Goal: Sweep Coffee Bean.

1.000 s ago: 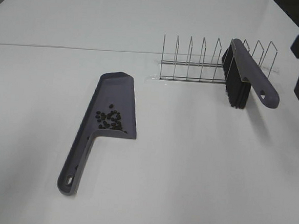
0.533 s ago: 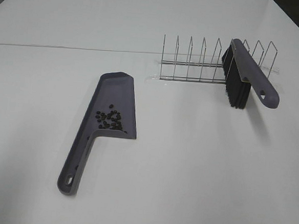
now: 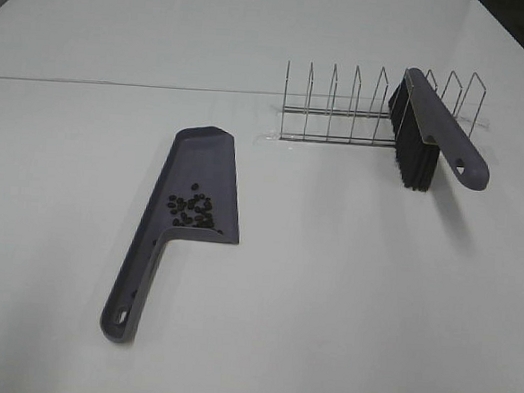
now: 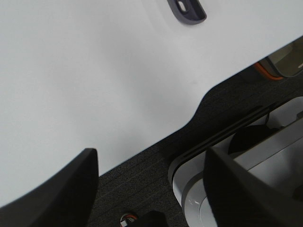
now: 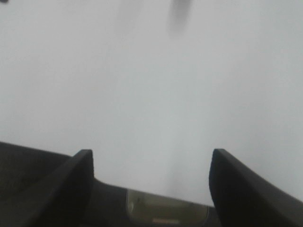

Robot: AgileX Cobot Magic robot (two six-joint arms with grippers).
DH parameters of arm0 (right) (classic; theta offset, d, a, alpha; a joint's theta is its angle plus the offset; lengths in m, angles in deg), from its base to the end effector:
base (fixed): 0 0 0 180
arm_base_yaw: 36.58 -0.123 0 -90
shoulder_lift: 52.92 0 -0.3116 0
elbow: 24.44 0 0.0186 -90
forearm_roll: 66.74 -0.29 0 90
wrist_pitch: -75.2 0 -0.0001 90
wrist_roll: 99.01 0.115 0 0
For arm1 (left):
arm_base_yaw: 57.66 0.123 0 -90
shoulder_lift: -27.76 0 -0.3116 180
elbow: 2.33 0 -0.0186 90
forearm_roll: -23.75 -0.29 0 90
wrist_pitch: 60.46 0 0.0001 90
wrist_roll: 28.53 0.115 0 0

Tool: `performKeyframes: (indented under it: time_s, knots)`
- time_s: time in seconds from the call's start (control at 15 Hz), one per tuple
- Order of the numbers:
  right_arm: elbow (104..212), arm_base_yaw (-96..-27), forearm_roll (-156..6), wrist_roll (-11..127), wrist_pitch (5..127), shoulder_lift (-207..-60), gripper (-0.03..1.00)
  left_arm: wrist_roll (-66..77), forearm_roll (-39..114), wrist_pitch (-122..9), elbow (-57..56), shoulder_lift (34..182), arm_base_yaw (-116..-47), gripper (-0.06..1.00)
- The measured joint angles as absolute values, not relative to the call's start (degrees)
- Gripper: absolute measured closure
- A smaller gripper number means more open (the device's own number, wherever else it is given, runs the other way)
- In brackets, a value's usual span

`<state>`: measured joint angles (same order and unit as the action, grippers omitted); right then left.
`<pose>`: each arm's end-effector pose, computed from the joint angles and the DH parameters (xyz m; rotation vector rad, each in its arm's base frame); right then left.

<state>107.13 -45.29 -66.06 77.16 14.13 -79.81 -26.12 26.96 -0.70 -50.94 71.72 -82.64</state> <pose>0.0764 0.0105 0.2721 -0.2619 2.3661 0.0255 0.1060 -0.0555 0.2431 0.6113 2.6007 -0.2013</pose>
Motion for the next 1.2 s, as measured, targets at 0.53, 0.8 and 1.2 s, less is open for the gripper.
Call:
performKeyframes:
  time_s: [0.53, 0.8, 1.2]
  knots:
    - [106.67, -45.29, -65.37, 76.12, 14.3, -59.81, 0.29, -25.61, 27.59, -0.7, -50.94, 71.72, -82.64, 0.33]
    - [106.67, -45.29, -65.37, 76.12, 14.3, -59.81, 0.29, -25.61, 27.59, -0.7, -50.94, 71.49, -82.64, 0.33]
    - [106.67, -38.98, -65.37, 76.12, 14.3, -59.81, 0.29, -25.55, 27.65, -0.53, -50.94, 53.1, -79.09, 0.33]
